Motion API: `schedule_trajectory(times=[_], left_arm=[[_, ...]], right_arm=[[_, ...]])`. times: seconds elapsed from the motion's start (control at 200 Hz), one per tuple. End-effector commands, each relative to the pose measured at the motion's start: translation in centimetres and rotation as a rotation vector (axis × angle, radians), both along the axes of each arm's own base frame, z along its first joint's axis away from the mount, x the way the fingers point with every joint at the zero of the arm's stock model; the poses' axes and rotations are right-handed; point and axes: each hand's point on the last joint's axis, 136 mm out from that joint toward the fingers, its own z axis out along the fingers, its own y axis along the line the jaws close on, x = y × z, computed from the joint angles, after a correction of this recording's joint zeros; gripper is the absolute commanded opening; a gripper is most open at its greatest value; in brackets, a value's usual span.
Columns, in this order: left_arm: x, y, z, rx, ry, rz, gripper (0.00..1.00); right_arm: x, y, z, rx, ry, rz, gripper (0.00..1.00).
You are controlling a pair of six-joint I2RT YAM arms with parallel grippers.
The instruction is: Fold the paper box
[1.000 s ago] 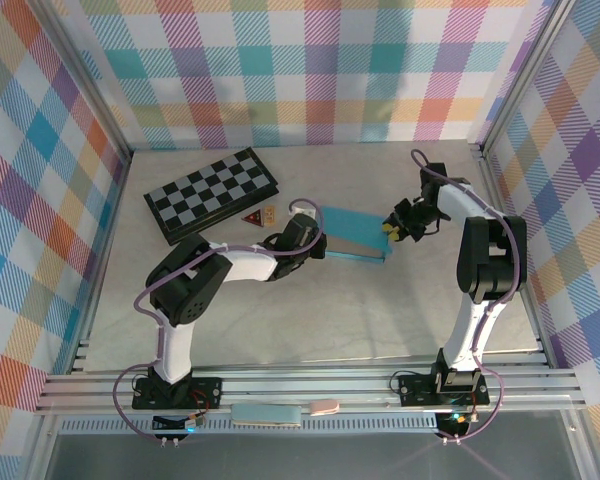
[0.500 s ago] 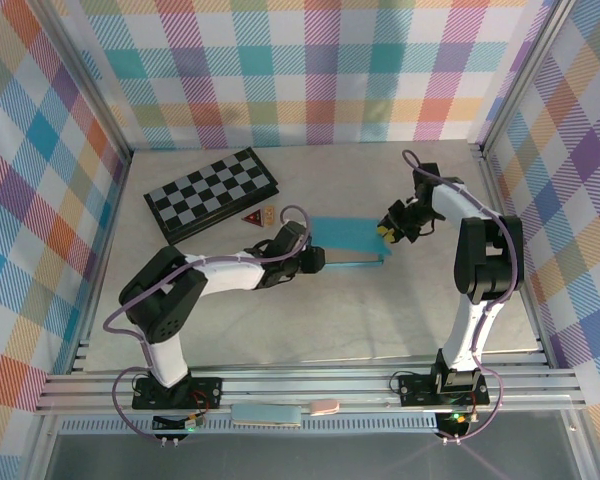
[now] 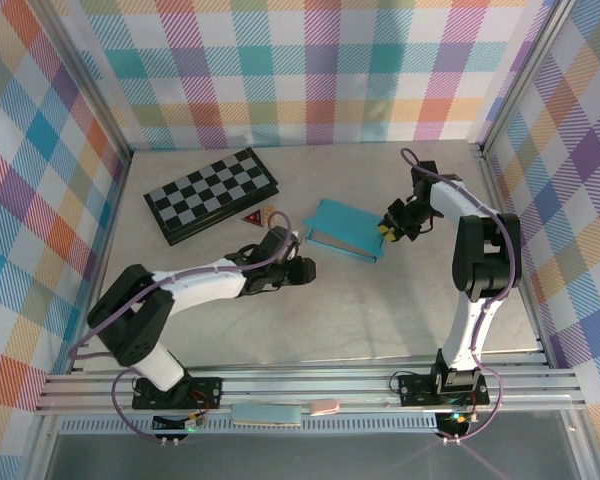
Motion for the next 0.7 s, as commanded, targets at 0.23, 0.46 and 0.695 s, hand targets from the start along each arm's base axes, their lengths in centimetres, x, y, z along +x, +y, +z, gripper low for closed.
schedule_trajectory(times=[0.23, 0.46, 0.695], left_arm=[[11.8, 4.7, 7.8, 0.166, 0.047, 0.121, 0.42], [17.5, -0.6, 4.1, 0.173, 0.087, -0.114, 0.43], [17.6, -2.5, 0.6, 0.115, 0.147, -0.149, 0.47]], right_arm=[[0.0, -0.4, -0.9, -0.043, 0.038, 0.031, 0.17], [0.0, -0.4, -1.1, -0.049, 0.044, 0.055, 0.18], [0.2, -0.2, -1.3, -0.036, 0.051, 0.069, 0.18]])
